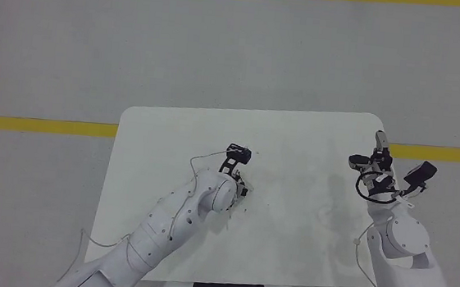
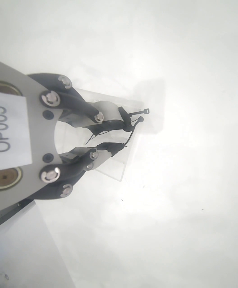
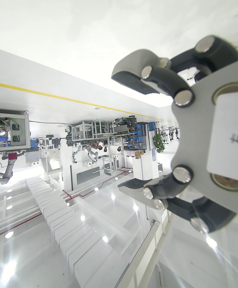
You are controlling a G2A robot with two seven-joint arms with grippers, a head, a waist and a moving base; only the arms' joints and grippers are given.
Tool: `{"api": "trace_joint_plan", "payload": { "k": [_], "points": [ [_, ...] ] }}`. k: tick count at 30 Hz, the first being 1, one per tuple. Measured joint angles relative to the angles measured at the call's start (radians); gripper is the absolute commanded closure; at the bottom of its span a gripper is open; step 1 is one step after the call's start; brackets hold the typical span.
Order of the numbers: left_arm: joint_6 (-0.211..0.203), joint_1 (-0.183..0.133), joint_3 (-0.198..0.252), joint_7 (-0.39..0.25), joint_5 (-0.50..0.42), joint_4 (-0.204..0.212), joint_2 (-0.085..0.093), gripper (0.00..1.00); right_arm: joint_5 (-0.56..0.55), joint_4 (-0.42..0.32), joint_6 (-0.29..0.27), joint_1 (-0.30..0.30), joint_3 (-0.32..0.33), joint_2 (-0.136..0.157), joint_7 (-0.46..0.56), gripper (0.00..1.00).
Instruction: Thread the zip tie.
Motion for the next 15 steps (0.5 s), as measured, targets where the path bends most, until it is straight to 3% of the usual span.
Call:
{"api": "trace_joint_plan", "payload": {
  "k": [7,15],
  "points": [
    [0.011,0.014,0.001,0.005,0.013,-0.026,0.005,0.86,0.0,0.0,0.0,0.0,0.0,0.0,0.0,0.0],
    [0.034,0.044,0.006,-0.029,0.064,-0.101,0.015,0.84,0.0,0.0,0.0,0.0,0.0,0.0,0.0,0.0]
  ]
}}
